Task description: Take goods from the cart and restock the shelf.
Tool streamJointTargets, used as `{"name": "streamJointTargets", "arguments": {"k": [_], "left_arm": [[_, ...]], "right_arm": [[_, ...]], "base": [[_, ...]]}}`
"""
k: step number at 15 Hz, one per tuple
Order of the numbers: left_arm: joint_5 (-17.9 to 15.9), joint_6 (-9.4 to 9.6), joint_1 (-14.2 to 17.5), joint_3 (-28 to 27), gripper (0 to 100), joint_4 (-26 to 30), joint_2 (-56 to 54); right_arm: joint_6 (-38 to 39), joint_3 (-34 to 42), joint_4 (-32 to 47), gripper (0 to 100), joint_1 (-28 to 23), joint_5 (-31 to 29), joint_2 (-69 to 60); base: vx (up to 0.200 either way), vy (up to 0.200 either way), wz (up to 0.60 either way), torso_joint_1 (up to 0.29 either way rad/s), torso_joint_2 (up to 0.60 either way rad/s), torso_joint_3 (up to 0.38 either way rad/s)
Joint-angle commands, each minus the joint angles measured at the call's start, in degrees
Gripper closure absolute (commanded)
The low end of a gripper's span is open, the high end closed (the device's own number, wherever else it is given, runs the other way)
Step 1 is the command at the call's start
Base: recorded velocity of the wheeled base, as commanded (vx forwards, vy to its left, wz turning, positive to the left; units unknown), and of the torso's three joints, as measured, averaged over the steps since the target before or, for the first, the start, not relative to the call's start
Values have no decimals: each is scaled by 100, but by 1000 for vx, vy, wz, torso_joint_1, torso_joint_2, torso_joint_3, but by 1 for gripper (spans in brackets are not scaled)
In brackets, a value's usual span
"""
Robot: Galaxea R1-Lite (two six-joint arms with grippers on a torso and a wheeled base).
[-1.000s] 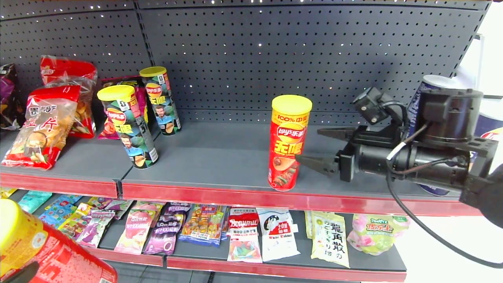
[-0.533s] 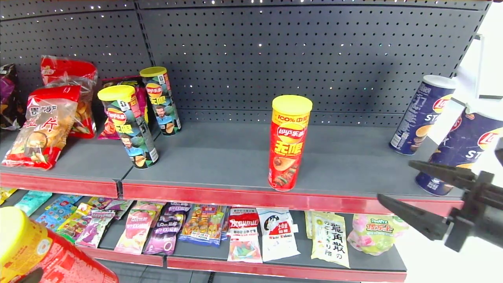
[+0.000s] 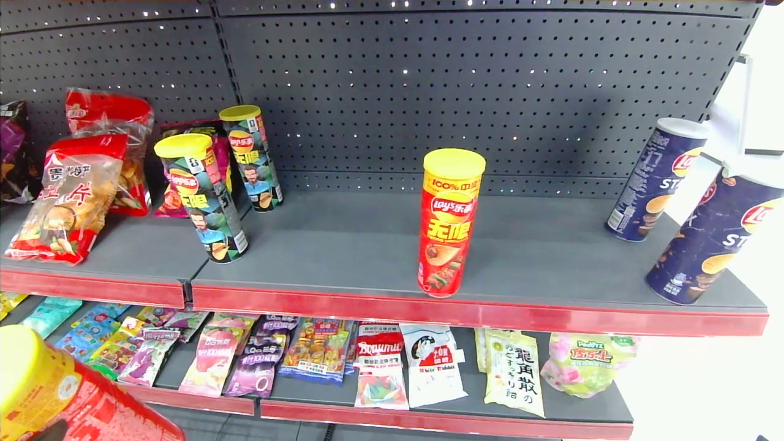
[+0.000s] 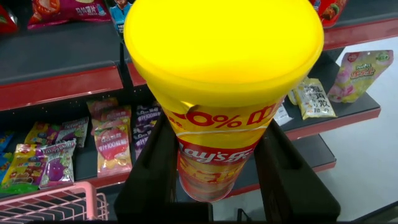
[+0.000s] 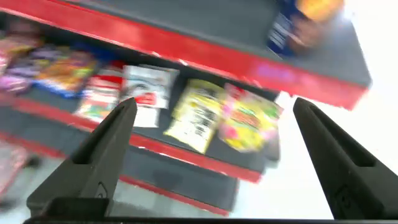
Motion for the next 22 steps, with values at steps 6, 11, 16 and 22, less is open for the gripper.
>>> {"name": "streamJointTargets", "arguments": {"k": [6,11,16,22], "left_arm": [[-10,-1,-2,23,100,2,-94],[-10,-9,-2,111,100,2,-296],[-1,-9,-2,93,100,2,-279],[8,-9,-2,-47,100,-7,-15]], "right_arm": [[508,723,46,0,-569,499,-1789],[667,986,-481,0,-569,271,-1798],[798,986,-200,0,-577,376,-1798],[807,986,-200,0,-577,359,-1798]], "base": [[0,0,0,0,0,0],[0,0,0,0,0,0],[0,0,0,0,0,0],[0,0,-400,2,1,2]]}}
